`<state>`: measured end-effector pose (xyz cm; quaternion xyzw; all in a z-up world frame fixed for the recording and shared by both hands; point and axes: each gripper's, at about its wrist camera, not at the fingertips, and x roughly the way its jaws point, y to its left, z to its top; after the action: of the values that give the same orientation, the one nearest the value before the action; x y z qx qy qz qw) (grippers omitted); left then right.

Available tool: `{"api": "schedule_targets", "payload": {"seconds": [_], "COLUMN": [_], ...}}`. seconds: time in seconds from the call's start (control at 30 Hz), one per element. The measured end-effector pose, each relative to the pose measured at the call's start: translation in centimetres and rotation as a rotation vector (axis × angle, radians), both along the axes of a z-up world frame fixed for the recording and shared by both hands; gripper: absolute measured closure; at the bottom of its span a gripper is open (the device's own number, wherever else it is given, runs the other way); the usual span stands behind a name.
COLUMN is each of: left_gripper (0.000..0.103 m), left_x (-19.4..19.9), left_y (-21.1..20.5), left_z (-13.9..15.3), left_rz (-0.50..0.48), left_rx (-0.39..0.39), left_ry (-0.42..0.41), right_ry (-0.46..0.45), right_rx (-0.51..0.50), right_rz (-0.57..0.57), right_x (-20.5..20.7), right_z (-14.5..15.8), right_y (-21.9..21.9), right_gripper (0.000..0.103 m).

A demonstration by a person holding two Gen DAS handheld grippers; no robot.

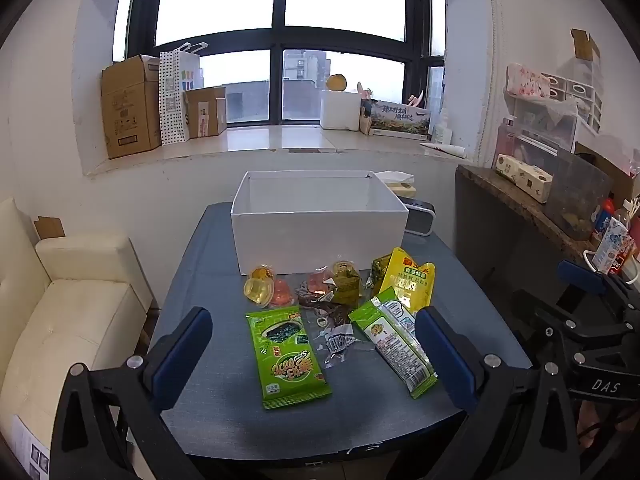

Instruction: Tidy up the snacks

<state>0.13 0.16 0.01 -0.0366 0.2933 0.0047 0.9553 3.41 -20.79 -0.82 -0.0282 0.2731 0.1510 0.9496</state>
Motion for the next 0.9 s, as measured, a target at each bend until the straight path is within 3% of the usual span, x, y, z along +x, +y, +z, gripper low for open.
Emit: {"api": "schedule_targets", "payload": {"seconds": [0.9], "left_gripper": [0.000], "left_x": [-0.2], "left_y": [-0.1], "left_z": [-0.1], "left_rz": [0.001], "left_rx": [0.004], "left_ry": [-0.008], "right_ry": [0.004], "right_rx": [-0.015], "right_rz": [0.008], "right_x": [-0.1], "right_z": [0.0], "right_y": [0.2], "right_gripper": [0.000]}}
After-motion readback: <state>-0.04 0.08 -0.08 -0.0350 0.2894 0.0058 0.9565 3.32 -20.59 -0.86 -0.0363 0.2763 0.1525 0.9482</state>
